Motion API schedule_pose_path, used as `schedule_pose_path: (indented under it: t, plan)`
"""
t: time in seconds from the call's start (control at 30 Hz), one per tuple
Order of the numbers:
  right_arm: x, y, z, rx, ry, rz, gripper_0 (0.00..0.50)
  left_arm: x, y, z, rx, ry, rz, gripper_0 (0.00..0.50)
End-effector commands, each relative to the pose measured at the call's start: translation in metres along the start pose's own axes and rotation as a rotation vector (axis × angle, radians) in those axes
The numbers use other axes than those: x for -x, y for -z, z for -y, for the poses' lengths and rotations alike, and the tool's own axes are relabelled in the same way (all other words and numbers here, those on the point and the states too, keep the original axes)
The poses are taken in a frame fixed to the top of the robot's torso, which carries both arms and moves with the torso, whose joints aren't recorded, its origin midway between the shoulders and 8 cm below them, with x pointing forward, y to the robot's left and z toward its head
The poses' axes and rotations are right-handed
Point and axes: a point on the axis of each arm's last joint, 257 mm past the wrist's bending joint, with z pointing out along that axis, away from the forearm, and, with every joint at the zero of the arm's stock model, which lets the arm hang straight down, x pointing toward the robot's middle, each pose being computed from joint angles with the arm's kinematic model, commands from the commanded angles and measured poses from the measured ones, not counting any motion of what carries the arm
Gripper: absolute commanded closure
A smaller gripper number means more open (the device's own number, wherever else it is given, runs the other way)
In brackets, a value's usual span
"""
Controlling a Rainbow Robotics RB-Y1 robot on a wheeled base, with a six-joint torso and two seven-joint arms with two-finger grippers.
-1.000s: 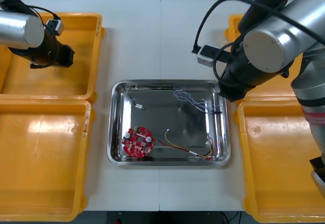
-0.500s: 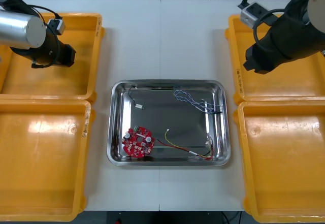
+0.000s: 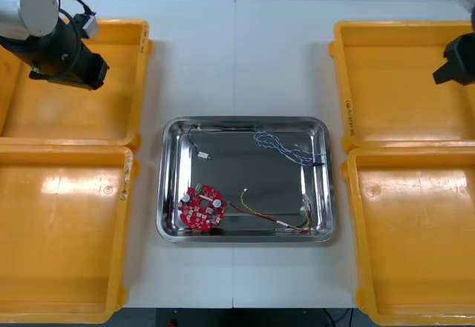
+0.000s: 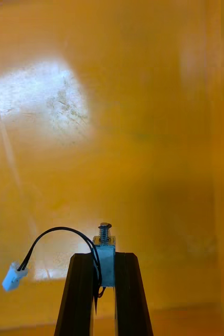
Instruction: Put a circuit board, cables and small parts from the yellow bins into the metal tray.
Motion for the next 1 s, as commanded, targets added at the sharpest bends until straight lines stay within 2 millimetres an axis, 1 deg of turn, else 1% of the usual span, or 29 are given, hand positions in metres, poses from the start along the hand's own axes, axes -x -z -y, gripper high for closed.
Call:
schedule_pose_path:
  t: [0.03,0.1,0.13,0.2,0.23,0.3,0.33,0.43,0.47,0.57,0.6,0.67,0.7,0.77,0.87,0.9,1.0]
  plan:
    - [-0.020,0.019,0.047,-0.060,-0.101,0.009,0.000,0.028,0.057,-0.016,0.062,-0.065,0.056,0.500]
    - [-0.030,0.018,0.052,-0.061,-0.123,-0.001,0.000,0.026,0.067,-0.007,0.075,-0.056,0.048,0.500]
    - [-0.031,0.018,0.053,-0.062,-0.129,0.000,0.000,0.025,0.069,-0.005,0.078,-0.050,0.047,0.500]
    - [-0.041,0.016,0.054,-0.064,-0.161,-0.008,0.000,0.021,0.079,0.009,0.075,-0.039,0.040,0.500]
    - [-0.042,0.016,0.053,-0.063,-0.168,-0.007,0.000,0.021,0.081,0.014,0.071,-0.036,0.041,0.500]
    - [-0.048,0.015,0.049,-0.065,-0.191,-0.008,0.000,0.019,0.090,0.031,0.065,-0.021,0.041,0.500]
    - [-0.051,0.014,0.047,-0.064,-0.196,-0.010,0.000,0.019,0.092,0.035,0.064,-0.017,0.041,0.500]
    - [-0.064,0.011,0.040,-0.060,-0.212,-0.025,0.000,0.014,0.100,0.055,0.055,0.003,0.041,0.500]
    - [-0.067,0.010,0.038,-0.052,-0.213,-0.029,0.000,0.014,0.102,0.058,0.053,0.006,0.043,0.500]
    - [-0.088,0.001,0.026,-0.012,-0.249,-0.072,0.000,0.011,0.108,0.082,0.037,0.017,0.052,0.500]
    - [-0.092,0.000,0.025,-0.011,-0.255,-0.078,0.000,0.011,0.109,0.085,0.036,0.022,0.055,0.500]
    - [-0.103,-0.003,0.024,-0.020,-0.255,-0.091,0.000,0.009,0.109,0.101,0.034,0.026,0.067,0.500]
    - [-0.106,-0.003,0.023,-0.022,-0.253,-0.093,0.000,0.009,0.108,0.104,0.036,0.030,0.068,0.500]
    - [-0.116,-0.005,0.023,-0.034,-0.255,-0.108,0.000,0.008,0.105,0.118,0.040,0.042,0.080,0.500]
    - [-0.125,-0.007,0.023,-0.037,-0.263,-0.121,0.000,0.005,0.101,0.135,0.038,0.053,0.087,0.500]
    - [-0.127,-0.007,0.023,-0.038,-0.267,-0.123,0.000,0.004,0.100,0.138,0.039,0.055,0.087,0.500]
    - [-0.131,-0.008,0.022,-0.036,-0.278,-0.130,0.000,-0.001,0.095,0.160,0.029,0.065,0.089,0.500]
